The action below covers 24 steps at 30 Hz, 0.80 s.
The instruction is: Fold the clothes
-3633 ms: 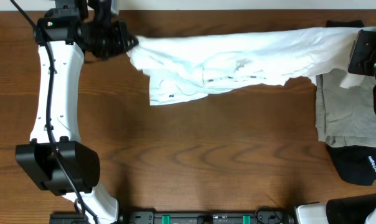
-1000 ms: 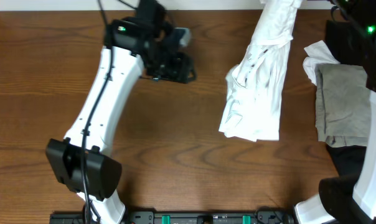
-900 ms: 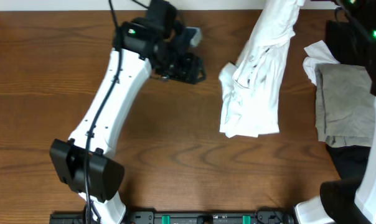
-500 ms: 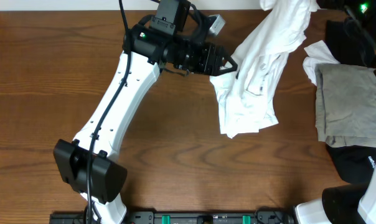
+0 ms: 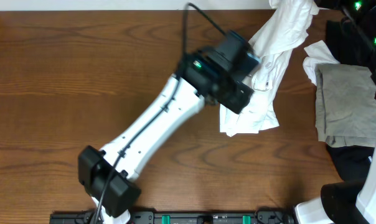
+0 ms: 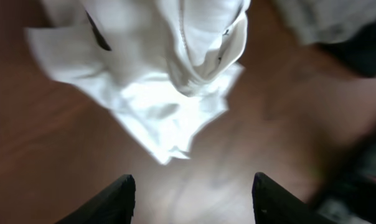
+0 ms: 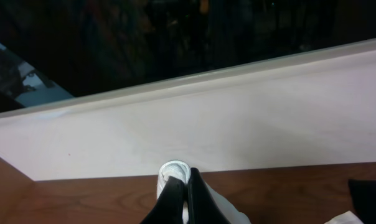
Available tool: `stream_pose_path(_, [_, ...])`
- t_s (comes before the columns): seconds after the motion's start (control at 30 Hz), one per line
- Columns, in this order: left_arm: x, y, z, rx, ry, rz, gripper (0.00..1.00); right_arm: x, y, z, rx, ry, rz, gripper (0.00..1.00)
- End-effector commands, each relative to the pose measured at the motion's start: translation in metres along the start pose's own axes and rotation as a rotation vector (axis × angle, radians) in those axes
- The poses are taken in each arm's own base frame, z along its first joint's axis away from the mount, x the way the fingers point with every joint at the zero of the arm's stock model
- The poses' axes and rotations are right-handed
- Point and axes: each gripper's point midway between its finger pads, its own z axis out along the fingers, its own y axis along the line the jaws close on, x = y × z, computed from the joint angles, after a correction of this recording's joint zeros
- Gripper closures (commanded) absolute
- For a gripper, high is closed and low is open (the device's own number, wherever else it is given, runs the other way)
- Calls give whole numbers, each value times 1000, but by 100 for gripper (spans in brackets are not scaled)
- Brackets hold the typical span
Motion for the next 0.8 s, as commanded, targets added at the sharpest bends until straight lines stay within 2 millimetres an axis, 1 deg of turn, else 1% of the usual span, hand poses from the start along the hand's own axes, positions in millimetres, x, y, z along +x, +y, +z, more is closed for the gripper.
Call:
stream_pose_path(0.0, [-2, 41, -1, -362, -50, -28, 39, -7, -3, -4, 12, -23, 20, 99])
stream_pose_path(0.1, [-3, 36, 9, -367, -80, -71, 39, -6, -3, -4, 13, -20, 20, 99])
stream_pose_path(0.3, [-11, 37, 32, -339, -177, -252, 39, -4, -4, -4, 16, -14, 19, 99])
stream_pose_path(0.37, [-14, 36, 37, -327, -206, -287, 39, -4, -4, -4, 16, -14, 18, 99])
stream_pose_path(0.43, [-17, 31, 38, -316, -223, -296, 40, -4, -4, -4, 16, -13, 13, 99])
stream_pose_path(0.53, [-20, 15, 30, -295, -249, -275, 41, -5, -6, -4, 21, -15, 7, 99])
stream_pose_path(0.6, [-21, 8, 18, -301, -273, -260, 41, -5, -10, -5, 31, -15, 6, 99])
stream_pose_path(0.67, [-19, -1, 0, -293, -298, -247, 44, -4, -15, -5, 46, -8, 9, 99])
stream_pose_path(0.77, [-13, -8, -26, -270, -336, -241, 44, -2, -20, -5, 60, 3, 6, 99])
